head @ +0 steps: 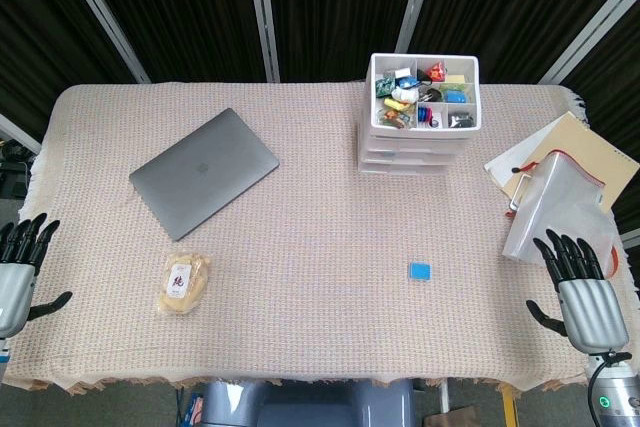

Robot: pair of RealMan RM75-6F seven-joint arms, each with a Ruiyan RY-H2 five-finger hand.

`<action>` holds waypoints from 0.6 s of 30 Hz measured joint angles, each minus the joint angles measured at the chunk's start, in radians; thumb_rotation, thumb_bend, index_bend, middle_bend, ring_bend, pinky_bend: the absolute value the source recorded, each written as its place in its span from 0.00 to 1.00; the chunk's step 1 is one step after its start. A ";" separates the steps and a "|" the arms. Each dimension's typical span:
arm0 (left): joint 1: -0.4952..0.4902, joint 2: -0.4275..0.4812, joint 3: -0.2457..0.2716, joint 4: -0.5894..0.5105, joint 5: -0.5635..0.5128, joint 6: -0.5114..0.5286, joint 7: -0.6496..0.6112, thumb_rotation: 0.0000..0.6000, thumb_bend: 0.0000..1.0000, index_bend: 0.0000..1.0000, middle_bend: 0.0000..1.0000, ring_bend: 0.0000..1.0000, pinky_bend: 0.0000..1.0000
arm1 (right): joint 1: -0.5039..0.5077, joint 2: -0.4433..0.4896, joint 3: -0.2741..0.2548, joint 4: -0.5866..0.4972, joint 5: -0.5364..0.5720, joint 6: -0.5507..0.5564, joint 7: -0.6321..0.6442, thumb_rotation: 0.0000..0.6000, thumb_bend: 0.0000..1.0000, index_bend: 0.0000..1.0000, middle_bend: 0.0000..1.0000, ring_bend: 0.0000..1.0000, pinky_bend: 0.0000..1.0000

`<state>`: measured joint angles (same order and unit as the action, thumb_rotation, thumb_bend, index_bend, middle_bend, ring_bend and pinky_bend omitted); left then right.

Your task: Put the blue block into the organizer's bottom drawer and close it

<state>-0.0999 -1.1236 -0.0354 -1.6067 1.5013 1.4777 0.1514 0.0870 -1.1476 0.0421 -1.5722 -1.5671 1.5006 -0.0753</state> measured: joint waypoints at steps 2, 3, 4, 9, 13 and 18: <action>0.000 0.001 0.001 -0.001 0.001 0.001 -0.002 1.00 0.12 0.01 0.00 0.00 0.00 | 0.000 0.001 0.000 -0.001 0.000 -0.001 -0.001 1.00 0.14 0.08 0.00 0.00 0.00; 0.000 0.001 0.001 -0.001 0.002 0.001 -0.003 1.00 0.12 0.01 0.00 0.00 0.00 | 0.000 0.001 -0.001 -0.002 -0.001 -0.001 -0.001 1.00 0.14 0.08 0.00 0.00 0.00; 0.001 0.001 0.001 -0.001 0.002 0.002 -0.003 1.00 0.12 0.01 0.00 0.00 0.00 | 0.000 0.002 -0.002 -0.002 -0.001 -0.001 0.000 1.00 0.14 0.08 0.00 0.00 0.00; 0.002 0.001 0.001 -0.002 0.005 0.008 -0.003 1.00 0.12 0.01 0.00 0.00 0.00 | -0.001 0.003 -0.003 -0.003 -0.002 0.000 0.003 1.00 0.14 0.08 0.00 0.00 0.00; 0.002 -0.001 0.001 -0.001 0.004 0.006 -0.002 1.00 0.12 0.01 0.00 0.00 0.00 | -0.001 0.003 -0.002 -0.006 0.003 -0.003 0.006 1.00 0.14 0.08 0.00 0.00 0.00; 0.001 0.001 0.003 -0.002 0.006 0.004 -0.002 1.00 0.12 0.01 0.00 0.00 0.00 | 0.000 0.002 -0.001 -0.011 0.010 -0.010 0.002 1.00 0.14 0.08 0.00 0.00 0.00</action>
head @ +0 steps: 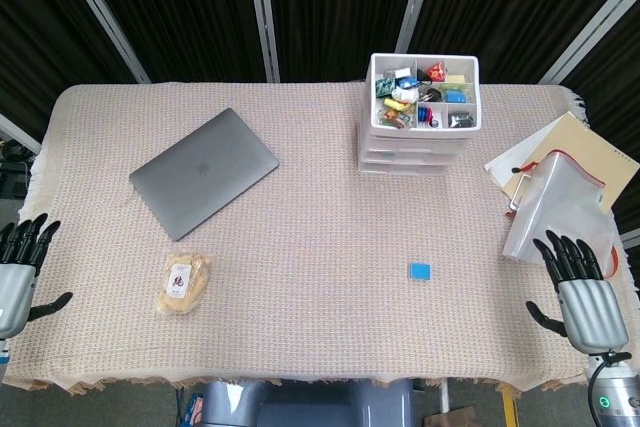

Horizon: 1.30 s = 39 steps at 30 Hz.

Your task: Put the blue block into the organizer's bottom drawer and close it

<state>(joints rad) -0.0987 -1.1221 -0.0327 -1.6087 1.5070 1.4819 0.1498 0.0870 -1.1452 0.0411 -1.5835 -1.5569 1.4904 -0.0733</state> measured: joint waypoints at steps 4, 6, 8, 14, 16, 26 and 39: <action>0.002 0.003 0.000 0.000 0.000 0.003 -0.009 1.00 0.12 0.01 0.00 0.00 0.00 | -0.001 0.001 0.001 -0.013 0.008 -0.003 0.006 1.00 0.14 0.09 0.00 0.00 0.00; 0.003 0.005 0.000 -0.002 -0.001 0.003 -0.013 1.00 0.12 0.01 0.00 0.00 0.00 | -0.002 0.002 0.002 -0.027 0.017 -0.007 0.020 1.00 0.14 0.10 0.00 0.00 0.00; 0.004 0.006 0.000 -0.004 0.002 0.007 -0.016 1.00 0.12 0.01 0.00 0.00 0.00 | -0.002 0.005 0.004 -0.045 0.030 -0.015 0.041 1.00 0.13 0.10 0.09 0.05 0.07; 0.003 0.003 0.002 0.002 0.026 0.019 -0.024 1.00 0.13 0.01 0.00 0.00 0.00 | 0.009 0.029 0.029 -0.173 0.126 -0.078 0.173 1.00 0.17 0.13 0.53 0.49 0.47; 0.002 0.000 0.001 0.009 0.034 0.027 -0.031 1.00 0.13 0.01 0.00 0.00 0.00 | 0.022 0.043 0.050 -0.236 0.187 -0.125 0.235 1.00 0.21 0.14 0.61 0.57 0.53; 0.005 -0.012 -0.006 0.035 0.049 0.056 -0.075 1.00 0.14 0.00 0.00 0.00 0.00 | 0.202 0.089 0.220 -0.417 0.650 -0.427 0.387 1.00 0.44 0.13 0.71 0.67 0.60; 0.002 -0.003 -0.011 0.027 0.035 0.042 -0.090 1.00 0.14 0.00 0.00 0.00 0.00 | 0.506 -0.027 0.373 -0.336 1.222 -0.652 0.448 1.00 0.48 0.13 0.71 0.67 0.60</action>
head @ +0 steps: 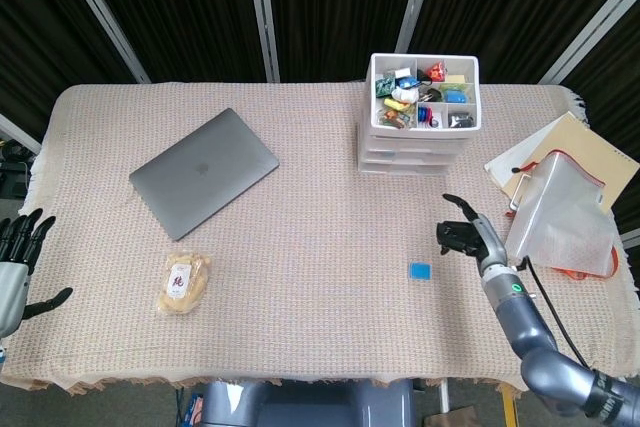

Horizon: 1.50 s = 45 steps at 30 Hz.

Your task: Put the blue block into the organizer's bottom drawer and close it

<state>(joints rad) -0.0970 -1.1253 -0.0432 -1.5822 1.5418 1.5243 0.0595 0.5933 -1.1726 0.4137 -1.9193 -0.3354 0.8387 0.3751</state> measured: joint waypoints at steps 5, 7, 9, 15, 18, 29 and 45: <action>-0.002 0.003 0.001 -0.004 0.000 -0.005 -0.007 1.00 0.14 0.00 0.00 0.00 0.00 | 0.084 -0.087 0.008 0.095 0.117 -0.036 -0.009 1.00 0.48 0.14 0.71 0.67 0.60; -0.004 0.005 0.002 -0.008 -0.004 -0.015 -0.007 1.00 0.14 0.00 0.00 0.00 0.00 | 0.110 -0.117 0.011 0.135 0.157 -0.058 -0.011 1.00 0.48 0.14 0.71 0.67 0.60; -0.006 0.007 0.002 -0.012 -0.008 -0.019 -0.007 1.00 0.14 0.00 0.00 0.00 0.00 | 0.127 -0.144 0.016 0.174 0.196 -0.082 -0.007 1.00 0.48 0.14 0.71 0.67 0.60; -0.007 0.007 -0.002 -0.011 -0.005 -0.013 -0.002 1.00 0.14 0.00 0.00 0.00 0.00 | 0.172 -0.205 0.035 0.287 0.294 -0.164 0.014 1.00 0.48 0.14 0.71 0.67 0.60; -0.007 0.004 -0.002 -0.008 0.000 -0.008 0.000 1.00 0.14 0.00 0.00 0.00 0.00 | 0.193 -0.231 0.044 0.346 0.337 -0.199 0.026 1.00 0.48 0.14 0.71 0.67 0.60; -0.008 0.001 -0.007 -0.005 -0.007 -0.007 0.002 1.00 0.14 0.00 0.00 0.00 0.00 | 0.253 -0.309 0.064 0.525 0.462 -0.308 0.061 1.00 0.48 0.15 0.71 0.67 0.60; -0.010 0.006 -0.008 -0.017 -0.026 -0.023 -0.005 1.00 0.14 0.00 0.00 0.00 0.00 | 0.358 -0.415 0.039 0.796 0.624 -0.425 0.059 1.00 0.49 0.17 0.71 0.67 0.60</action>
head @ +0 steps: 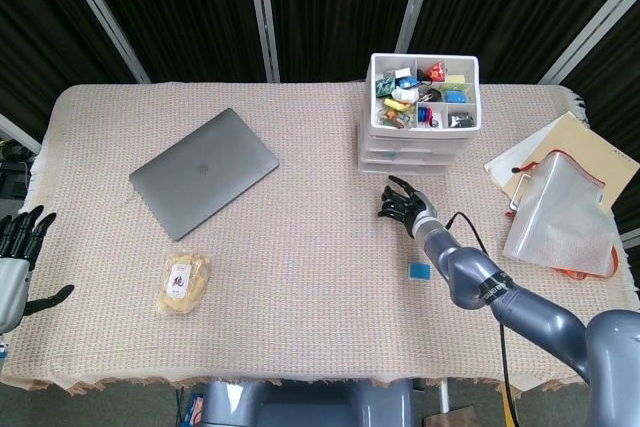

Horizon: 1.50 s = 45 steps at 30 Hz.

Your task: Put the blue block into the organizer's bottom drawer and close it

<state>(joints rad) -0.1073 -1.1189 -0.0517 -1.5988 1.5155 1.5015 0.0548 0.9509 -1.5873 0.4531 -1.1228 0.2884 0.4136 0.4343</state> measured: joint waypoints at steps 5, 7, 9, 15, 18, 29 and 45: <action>0.000 0.003 0.001 -0.004 -0.005 -0.005 -0.001 1.00 0.14 0.00 0.00 0.00 0.00 | 0.020 -0.024 -0.009 0.060 0.027 -0.017 -0.007 1.00 0.49 0.16 0.71 0.67 0.60; 0.000 0.005 0.001 -0.008 -0.009 -0.009 -0.004 1.00 0.14 0.00 0.00 0.00 0.00 | 0.027 -0.033 -0.013 0.082 0.039 -0.025 -0.012 1.00 0.49 0.16 0.71 0.67 0.60; -0.001 0.008 0.002 -0.011 -0.012 -0.014 -0.007 1.00 0.14 0.00 0.00 0.00 0.00 | 0.033 -0.040 -0.015 0.099 0.054 -0.037 -0.015 1.00 0.49 0.16 0.71 0.67 0.60; -0.004 0.012 0.004 -0.015 -0.014 -0.024 -0.005 1.00 0.14 0.00 0.00 0.00 0.00 | 0.047 -0.060 -0.015 0.144 0.071 -0.046 -0.021 1.00 0.49 0.16 0.71 0.66 0.60; -0.005 0.016 0.006 -0.018 -0.015 -0.030 -0.008 1.00 0.14 0.00 0.00 0.00 0.00 | 0.050 -0.072 -0.010 0.165 0.079 -0.049 -0.021 1.00 0.49 0.16 0.71 0.66 0.60; -0.010 0.027 0.011 -0.028 -0.020 -0.050 -0.018 1.00 0.14 0.00 0.00 0.00 0.00 | 0.055 -0.113 0.031 0.230 0.078 -0.060 -0.012 1.00 0.49 0.16 0.71 0.66 0.60; -0.016 0.040 0.018 -0.047 -0.028 -0.073 -0.028 1.00 0.14 0.00 0.00 0.00 0.00 | 0.038 -0.132 0.082 0.247 0.096 -0.001 -0.029 1.00 0.50 0.17 0.71 0.65 0.60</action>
<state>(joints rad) -0.1230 -1.0794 -0.0342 -1.6454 1.4871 1.4281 0.0272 0.9890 -1.7190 0.5348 -0.8756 0.3841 0.4126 0.4058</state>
